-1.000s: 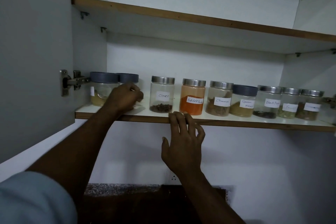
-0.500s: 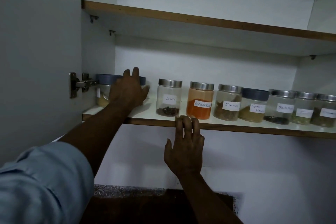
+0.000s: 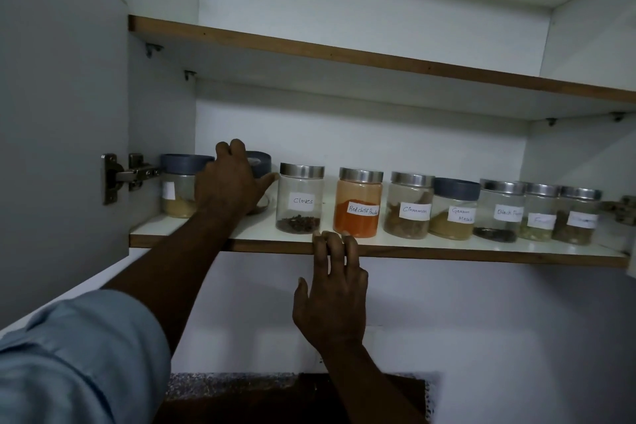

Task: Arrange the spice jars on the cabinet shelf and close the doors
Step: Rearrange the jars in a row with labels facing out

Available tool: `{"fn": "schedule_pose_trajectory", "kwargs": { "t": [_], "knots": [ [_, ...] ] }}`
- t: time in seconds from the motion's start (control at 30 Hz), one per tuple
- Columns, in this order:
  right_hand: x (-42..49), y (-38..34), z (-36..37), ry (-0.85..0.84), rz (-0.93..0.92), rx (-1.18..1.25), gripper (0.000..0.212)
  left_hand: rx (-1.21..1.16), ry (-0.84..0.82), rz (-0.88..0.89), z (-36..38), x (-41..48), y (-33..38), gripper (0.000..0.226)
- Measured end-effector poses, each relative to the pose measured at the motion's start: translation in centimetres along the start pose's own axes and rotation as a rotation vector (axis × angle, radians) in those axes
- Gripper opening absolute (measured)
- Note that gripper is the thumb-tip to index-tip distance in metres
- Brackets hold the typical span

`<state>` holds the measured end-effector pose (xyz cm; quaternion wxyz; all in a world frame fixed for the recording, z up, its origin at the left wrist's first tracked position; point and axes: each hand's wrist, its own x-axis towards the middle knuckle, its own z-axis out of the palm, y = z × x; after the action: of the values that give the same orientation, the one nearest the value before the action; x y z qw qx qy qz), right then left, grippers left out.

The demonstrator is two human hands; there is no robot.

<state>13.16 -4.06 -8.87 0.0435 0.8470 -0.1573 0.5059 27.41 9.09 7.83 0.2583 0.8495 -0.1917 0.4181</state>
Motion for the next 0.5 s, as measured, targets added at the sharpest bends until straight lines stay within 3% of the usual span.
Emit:
{"fn": "schedule_pose_trajectory", "kwargs": {
  "t": [0.13,0.27,0.37,0.5],
  "knots": [
    [0.1,0.7,0.4,0.001,-0.027,-0.011,0.092,-0.151,0.061,0.004,0.4,0.1,-0.3,0.072],
    [0.2,0.8,0.6,0.01,-0.031,-0.027,0.092,-0.482,0.147,0.164,0.1,-0.4,-1.3,0.061],
    [0.3,0.6,0.7,0.021,-0.023,-0.029,0.094,-0.627,0.053,0.208,-0.5,-0.9,-2.2,0.064],
    [0.3,0.3,0.9,0.035,-0.007,-0.021,0.095,-0.549,-0.072,0.156,-0.9,-1.0,-3.2,0.05]
  ]
}}
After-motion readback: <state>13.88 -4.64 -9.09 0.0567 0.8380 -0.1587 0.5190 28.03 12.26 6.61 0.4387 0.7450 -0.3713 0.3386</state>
